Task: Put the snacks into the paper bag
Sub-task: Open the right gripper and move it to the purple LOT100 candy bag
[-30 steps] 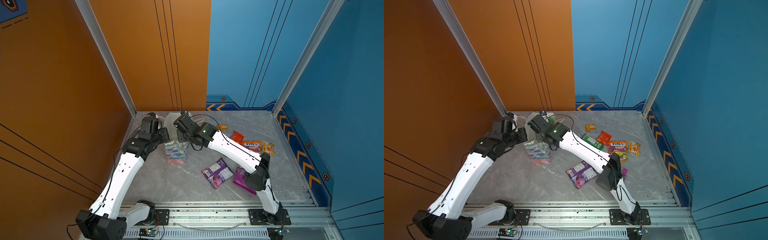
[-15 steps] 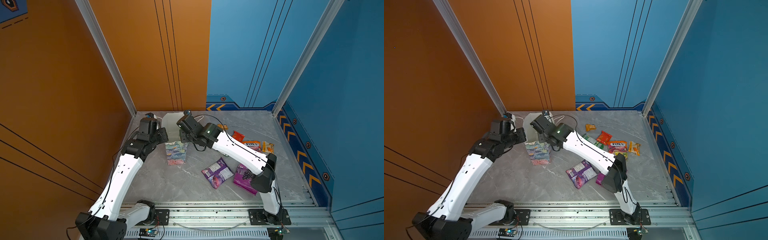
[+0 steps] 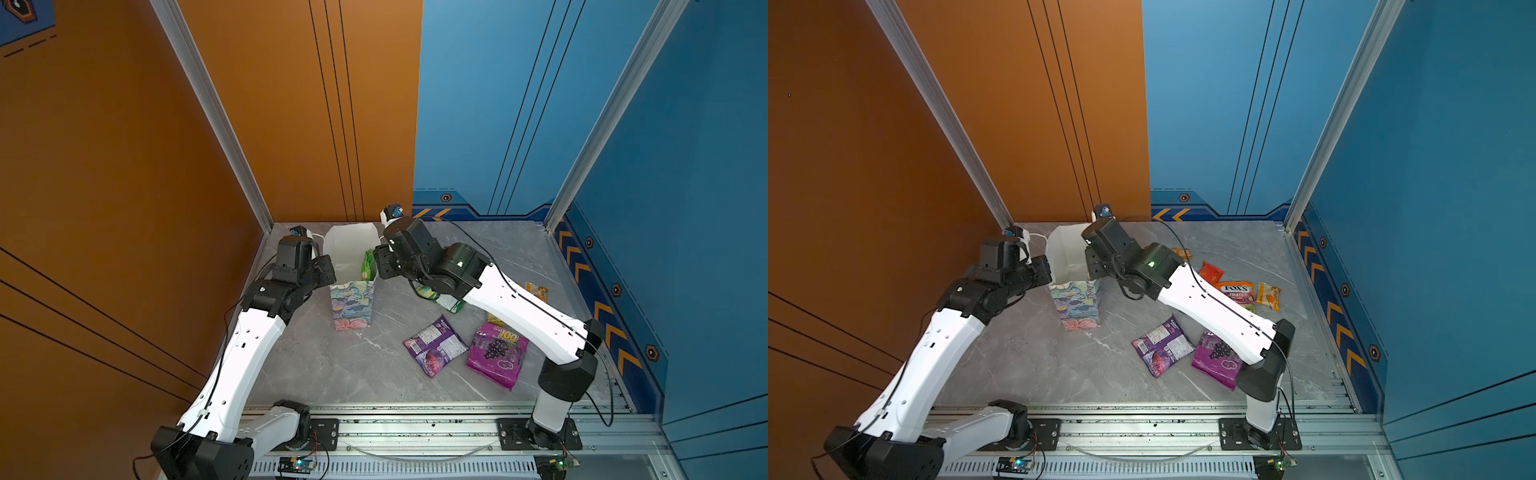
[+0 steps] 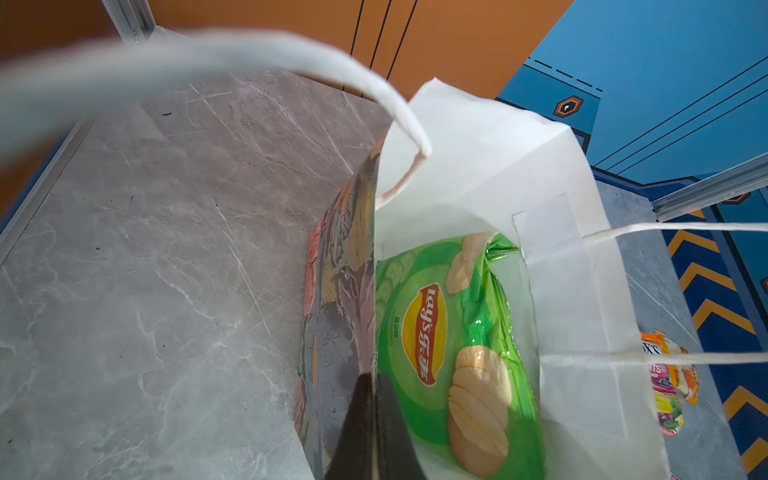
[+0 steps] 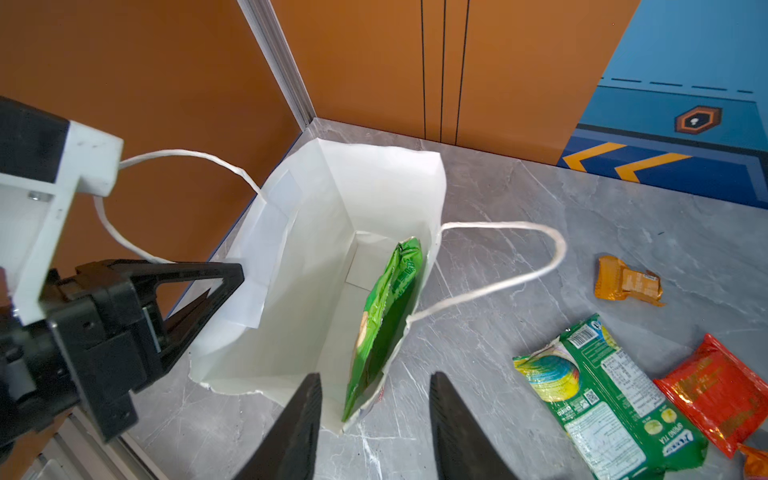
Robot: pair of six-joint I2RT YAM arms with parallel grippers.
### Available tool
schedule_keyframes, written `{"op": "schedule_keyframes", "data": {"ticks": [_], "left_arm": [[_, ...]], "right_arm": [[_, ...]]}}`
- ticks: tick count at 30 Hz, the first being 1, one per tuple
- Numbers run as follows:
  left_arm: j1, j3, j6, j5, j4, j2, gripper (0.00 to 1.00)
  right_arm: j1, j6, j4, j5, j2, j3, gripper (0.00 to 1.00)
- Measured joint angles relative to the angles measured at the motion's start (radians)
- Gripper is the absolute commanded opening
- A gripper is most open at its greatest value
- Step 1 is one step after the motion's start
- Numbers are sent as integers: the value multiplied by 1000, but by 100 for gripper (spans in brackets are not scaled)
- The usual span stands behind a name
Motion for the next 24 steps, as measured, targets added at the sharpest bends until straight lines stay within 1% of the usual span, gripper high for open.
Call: {"op": "schedule_keyframes", "data": {"ticks": [5,8,11,16,18,19,21,23,24], "left_arm": [[8,0,0,12,3,1,0],[10,0,0,16,3,2,0],[15,0,0,19,4,3,0],[17,0,0,26,6,3,0],[17,0,0,26,6,3,0],[17,0,0,26,6,3,0],[17,0,0,26,6,3,0],[17,0,0,26,6,3,0],[18,0,0,26,6,3,0]], "right_arm": [[-70,-10,12,2,-172,-189,51],[-129,1,17,7,-285,-324,57],[-200,42,20,14,-399,-473,62],[-305,167,-18,57,-557,-703,68],[-333,231,-41,79,-612,-786,80],[-343,266,-57,91,-644,-830,81],[-350,340,-89,113,-707,-911,82],[-355,409,-123,122,-771,-988,88],[-356,441,-138,122,-798,-1024,90]]}}
